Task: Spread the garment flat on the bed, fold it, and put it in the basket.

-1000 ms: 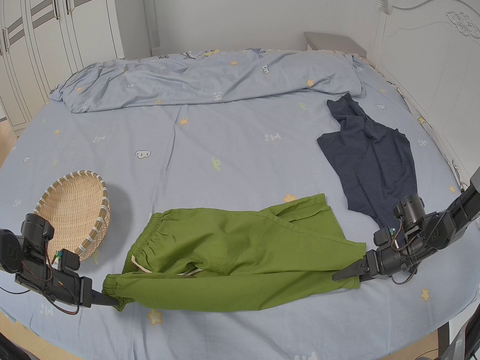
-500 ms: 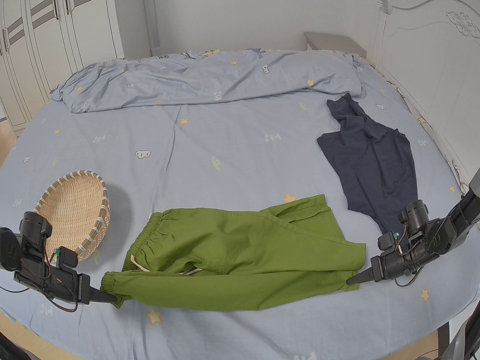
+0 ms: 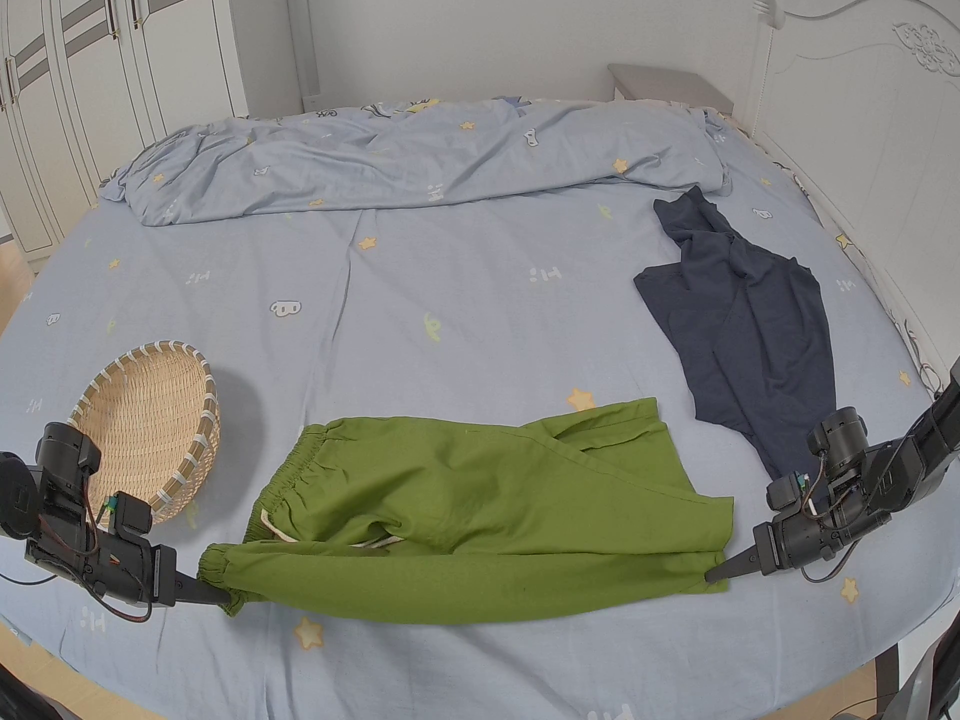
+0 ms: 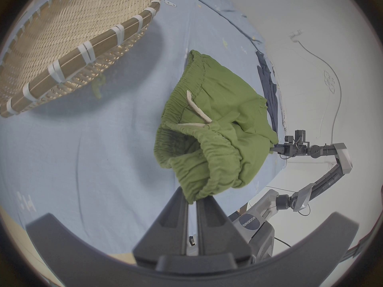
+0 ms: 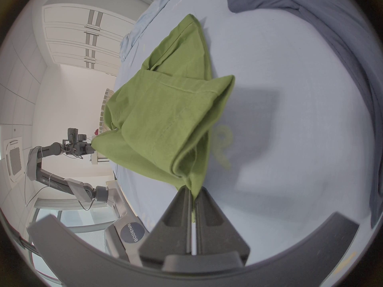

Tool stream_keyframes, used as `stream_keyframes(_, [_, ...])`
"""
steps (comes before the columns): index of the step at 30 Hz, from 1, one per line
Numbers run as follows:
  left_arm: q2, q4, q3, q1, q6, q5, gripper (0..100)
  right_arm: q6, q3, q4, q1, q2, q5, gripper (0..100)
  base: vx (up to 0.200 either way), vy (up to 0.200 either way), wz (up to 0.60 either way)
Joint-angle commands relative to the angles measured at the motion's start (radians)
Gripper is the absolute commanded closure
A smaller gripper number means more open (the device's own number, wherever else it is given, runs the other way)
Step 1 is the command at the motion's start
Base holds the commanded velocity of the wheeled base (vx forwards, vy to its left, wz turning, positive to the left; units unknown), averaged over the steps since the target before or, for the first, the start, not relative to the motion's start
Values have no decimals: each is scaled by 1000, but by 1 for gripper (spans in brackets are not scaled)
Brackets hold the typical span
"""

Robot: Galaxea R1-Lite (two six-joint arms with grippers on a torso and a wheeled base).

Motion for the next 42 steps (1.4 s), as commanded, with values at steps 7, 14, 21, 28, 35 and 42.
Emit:
stream_keyframes(7, [-1, 101, 7, -1, 54, 1, 100, 5, 81, 160, 163, -195, -246, 100, 0, 0, 0])
stream_keyframes(14, [21, 183, 18, 3, 117, 7, 100, 11, 169, 157, 211, -225, -250, 100, 0, 0, 0])
stream_keyframes(21, [71, 215, 40, 31, 158, 10, 100, 5, 218, 142, 195, -228, -250, 100, 0, 0, 0])
stream_keyframes(28, [74, 253, 44, 68, 181, 10, 100, 4, 232, 117, 163, -225, -249, 100, 0, 0, 0])
stream_keyframes(35, [133, 276, 41, 85, 226, 29, 100, 4, 244, 114, 152, -223, -247, 100, 0, 0, 0])
stream_keyframes(42, [154, 261, 33, 106, 226, 32, 100, 4, 261, 76, 146, -215, -247, 100, 0, 0, 0])
